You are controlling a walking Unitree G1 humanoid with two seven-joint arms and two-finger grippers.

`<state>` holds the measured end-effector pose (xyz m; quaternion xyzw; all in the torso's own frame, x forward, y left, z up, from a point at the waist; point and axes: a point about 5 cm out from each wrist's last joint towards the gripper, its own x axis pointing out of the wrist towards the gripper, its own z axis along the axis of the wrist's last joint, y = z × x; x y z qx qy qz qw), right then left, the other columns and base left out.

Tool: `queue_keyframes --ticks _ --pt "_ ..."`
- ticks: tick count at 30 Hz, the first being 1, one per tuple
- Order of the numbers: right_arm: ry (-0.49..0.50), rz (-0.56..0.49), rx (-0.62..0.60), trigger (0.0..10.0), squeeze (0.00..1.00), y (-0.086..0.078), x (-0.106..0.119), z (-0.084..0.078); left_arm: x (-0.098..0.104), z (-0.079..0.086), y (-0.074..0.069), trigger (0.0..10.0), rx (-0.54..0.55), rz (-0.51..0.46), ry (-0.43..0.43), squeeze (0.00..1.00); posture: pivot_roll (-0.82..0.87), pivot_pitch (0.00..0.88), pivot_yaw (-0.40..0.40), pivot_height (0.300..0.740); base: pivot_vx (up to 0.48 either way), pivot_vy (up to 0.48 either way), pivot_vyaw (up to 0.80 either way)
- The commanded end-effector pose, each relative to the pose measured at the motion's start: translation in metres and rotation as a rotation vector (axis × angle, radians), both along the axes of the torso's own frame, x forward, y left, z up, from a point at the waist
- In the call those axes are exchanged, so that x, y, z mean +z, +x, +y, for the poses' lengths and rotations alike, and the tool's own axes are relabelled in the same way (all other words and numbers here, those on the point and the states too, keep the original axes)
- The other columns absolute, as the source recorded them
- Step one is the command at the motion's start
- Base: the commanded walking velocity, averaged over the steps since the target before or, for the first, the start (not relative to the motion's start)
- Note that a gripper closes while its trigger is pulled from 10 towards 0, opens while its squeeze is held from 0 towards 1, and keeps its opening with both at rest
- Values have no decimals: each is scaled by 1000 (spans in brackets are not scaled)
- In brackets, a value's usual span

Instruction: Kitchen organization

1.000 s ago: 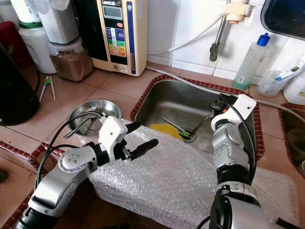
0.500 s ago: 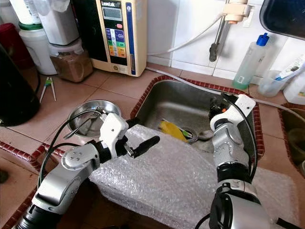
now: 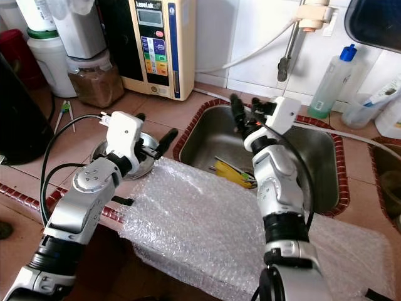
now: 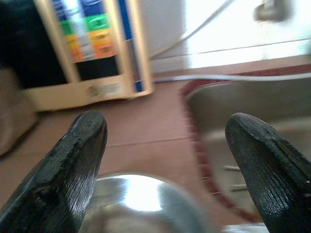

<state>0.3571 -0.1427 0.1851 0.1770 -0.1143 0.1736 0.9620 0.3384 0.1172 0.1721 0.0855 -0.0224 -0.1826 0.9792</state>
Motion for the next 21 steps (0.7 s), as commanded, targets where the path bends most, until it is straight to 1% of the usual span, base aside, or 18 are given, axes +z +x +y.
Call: queue_keyframes --ticks 1,2,3,4,5,6,7,10,11,12,14,15,16,17,18,19,21 --pt "-41 -15 69 10000 1000 -6 2 11 3 9 8 10000 91 2 23 1000 -20 27 20 740 0 0 0" --pt "-54 -15 81 10000 1000 -8 1 13 -2 15 9 10000 133 39 57 1000 -18 29 21 740 0 0 0" --pt "-54 -15 81 10000 1000 -8 1 13 -2 15 9 10000 133 39 57 1000 -18 29 21 740 0 0 0" --pt "-63 -15 88 10000 1000 -10 0 15 -5 18 10 10000 164 65 81 1000 -18 29 21 740 0 0 0" --pt "-63 -15 88 10000 1000 -10 0 15 -5 18 10 10000 164 65 81 1000 -18 29 21 740 0 0 0" --pt "-58 -5 93 10000 1000 -12 -2 16 -9 23 10 10000 191 94 74 1000 -13 33 21 740 0 0 0" --pt "-68 7 102 10000 1000 -15 -7 20 -13 30 10 10000 222 128 88 1000 -8 37 21 740 0 0 0" --pt "-68 13 109 10000 1000 -16 -9 23 -14 34 9 10000 230 138 102 1000 -5 39 23 740 0 0 0" --pt "-17 30 137 10000 1000 -19 -10 28 -18 37 8 10000 227 194 108 1000 9 41 19 740 0 0 0" --pt "3 34 148 10000 1000 -19 -9 29 -19 38 8 10000 227 213 113 1000 9 41 19 740 0 0 0" --pt "10 38 166 10000 1000 -20 -9 32 -20 39 7 10000 229 228 124 1000 19 43 16 740 0 0 0" --pt "-4 37 194 10000 1000 -22 -9 38 -20 43 5 10000 241 241 138 1000 26 45 15 740 0 0 0" --pt "-20 36 217 10000 1000 -24 -9 43 -19 45 4 10000 250 265 131 1000 33 48 12 740 0 0 0" --pt "-20 36 217 10000 1000 -24 -9 43 -19 45 4 10000 250 265 131 1000 33 48 12 740 0 0 0" --pt "-29 35 261 10000 1000 -27 -9 48 -20 46 1 10000 239 307 114 1000 36 49 12 740 0 0 0" --pt "-31 34 285 10000 1000 -28 -8 51 -21 46 0 10000 229 325 108 1000 36 49 12 740 0 0 0" --pt "-79 17 349 10000 1000 -32 -7 57 -24 48 -3 10000 222 362 95 1000 36 50 13 740 0 0 0"
